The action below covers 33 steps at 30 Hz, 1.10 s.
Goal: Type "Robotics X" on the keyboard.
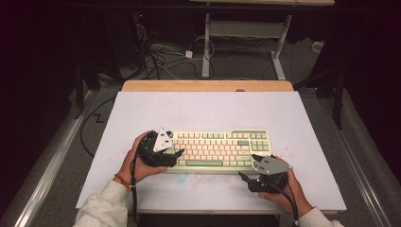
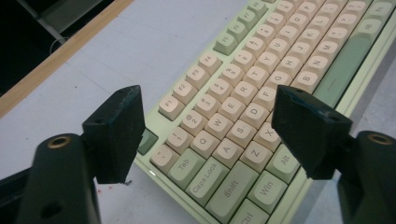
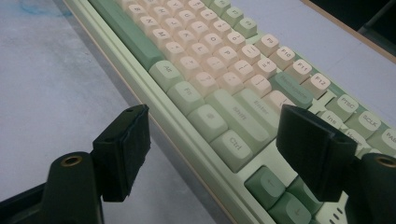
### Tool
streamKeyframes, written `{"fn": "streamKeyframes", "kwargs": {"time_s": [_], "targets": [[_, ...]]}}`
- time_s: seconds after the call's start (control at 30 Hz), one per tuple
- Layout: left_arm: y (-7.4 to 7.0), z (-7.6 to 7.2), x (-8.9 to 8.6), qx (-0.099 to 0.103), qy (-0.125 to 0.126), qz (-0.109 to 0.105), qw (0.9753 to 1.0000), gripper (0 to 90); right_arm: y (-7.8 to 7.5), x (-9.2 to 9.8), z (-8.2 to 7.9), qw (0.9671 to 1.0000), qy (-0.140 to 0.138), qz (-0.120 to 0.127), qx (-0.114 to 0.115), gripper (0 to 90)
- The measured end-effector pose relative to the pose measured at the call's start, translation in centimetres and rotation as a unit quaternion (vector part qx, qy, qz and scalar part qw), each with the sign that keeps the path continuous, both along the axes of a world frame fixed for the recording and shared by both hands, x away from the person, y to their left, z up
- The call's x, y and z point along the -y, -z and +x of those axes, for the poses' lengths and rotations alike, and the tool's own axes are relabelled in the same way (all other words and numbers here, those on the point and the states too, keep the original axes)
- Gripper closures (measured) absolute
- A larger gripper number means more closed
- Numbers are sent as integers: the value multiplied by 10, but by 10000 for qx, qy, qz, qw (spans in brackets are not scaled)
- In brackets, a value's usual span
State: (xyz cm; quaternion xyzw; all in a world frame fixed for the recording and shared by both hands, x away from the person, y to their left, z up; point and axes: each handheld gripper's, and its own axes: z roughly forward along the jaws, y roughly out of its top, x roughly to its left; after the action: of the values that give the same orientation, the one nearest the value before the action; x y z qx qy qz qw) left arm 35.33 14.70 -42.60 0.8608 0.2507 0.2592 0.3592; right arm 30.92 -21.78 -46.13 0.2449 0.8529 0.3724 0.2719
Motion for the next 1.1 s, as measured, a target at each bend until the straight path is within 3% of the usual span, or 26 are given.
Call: {"fn": "streamKeyframes", "kwargs": {"time_s": [0.13,0.47,0.7,1.0,1.1], "targets": [[2,-4,-4,95,-7,35,9999,216,-1,0,0,10000,-9,-2,30,261],[7,-12,-10,92,-4,70,9999,196,-2,0,0,10000,19,29,48,261],[12,-20,-12,7,57,-62,10000,197,-2,-2,-1,10000,12,-9,41,261],[20,-25,3,-302,374,-269,9985,396,-1,-3,-1,10000,18,-24,36,261],[22,-23,9,-512,566,-396,9963,559,-2,-2,-1,10000,25,-10,35,262]]}}
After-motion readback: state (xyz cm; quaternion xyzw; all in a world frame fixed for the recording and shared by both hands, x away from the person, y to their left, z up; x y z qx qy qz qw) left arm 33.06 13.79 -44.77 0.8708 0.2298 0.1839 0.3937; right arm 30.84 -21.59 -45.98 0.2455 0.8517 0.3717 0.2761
